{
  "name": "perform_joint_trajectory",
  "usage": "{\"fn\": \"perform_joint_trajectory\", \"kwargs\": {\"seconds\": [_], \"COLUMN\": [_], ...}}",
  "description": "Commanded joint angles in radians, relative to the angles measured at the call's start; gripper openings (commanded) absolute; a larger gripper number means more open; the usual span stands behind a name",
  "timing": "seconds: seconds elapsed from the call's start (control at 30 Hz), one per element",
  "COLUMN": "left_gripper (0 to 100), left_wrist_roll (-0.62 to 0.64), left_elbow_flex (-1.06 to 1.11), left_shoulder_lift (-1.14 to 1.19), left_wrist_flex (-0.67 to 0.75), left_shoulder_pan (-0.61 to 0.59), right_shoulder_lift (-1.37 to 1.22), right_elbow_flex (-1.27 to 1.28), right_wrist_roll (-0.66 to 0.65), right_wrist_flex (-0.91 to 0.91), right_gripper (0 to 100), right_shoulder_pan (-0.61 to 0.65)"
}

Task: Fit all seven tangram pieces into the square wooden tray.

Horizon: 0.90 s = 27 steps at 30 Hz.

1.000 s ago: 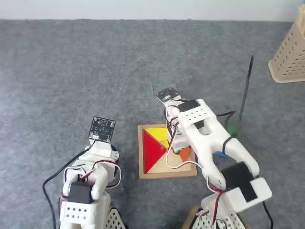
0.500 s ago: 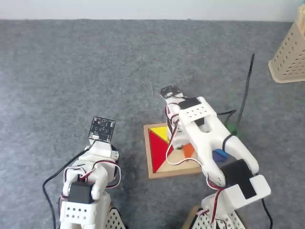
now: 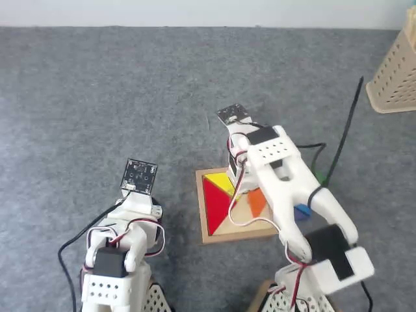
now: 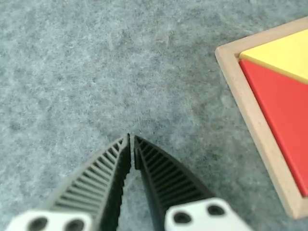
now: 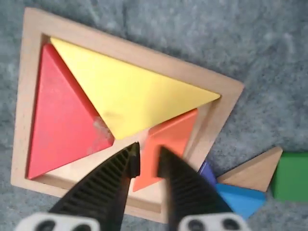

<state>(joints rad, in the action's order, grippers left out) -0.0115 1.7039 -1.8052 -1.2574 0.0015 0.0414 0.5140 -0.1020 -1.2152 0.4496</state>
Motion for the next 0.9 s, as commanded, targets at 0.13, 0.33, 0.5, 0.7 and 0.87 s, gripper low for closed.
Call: {"fn": "perform_joint_trajectory", "kwargs": {"seconds": [0.13, 0.33, 0.5, 0.7, 0.87], "left_gripper": [1, 1, 1, 1, 1], "left_wrist_roll": [0.005, 0.005, 0.005, 0.005, 0.005], "left_elbow_flex": [-0.019, -0.019, -0.019, -0.019, -0.019], "left_shoulder_lift": [-0.021, -0.021, -0.021, -0.021, -0.021], "left_wrist_flex": [-0.006, -0.006, -0.006, -0.006, -0.006], "left_shoulder_pan": [-0.006, -0.006, -0.006, -0.006, -0.006], "right_shoulder_lift": [0.077, 0.002, -0.056, -0.076, -0.062], "right_elbow_flex": [0.133, 0.114, 0.06, 0.005, -0.029], "right_wrist_roll": [-0.04, -0.041, -0.075, -0.089, -0.091], "right_wrist_flex": [0.105, 0.13, 0.151, 0.177, 0.163], "right_gripper": [0.7, 0.6, 0.6, 0.6, 0.6], "right_shoulder_pan": [-0.008, -0.059, -0.09, -0.09, -0.088]}}
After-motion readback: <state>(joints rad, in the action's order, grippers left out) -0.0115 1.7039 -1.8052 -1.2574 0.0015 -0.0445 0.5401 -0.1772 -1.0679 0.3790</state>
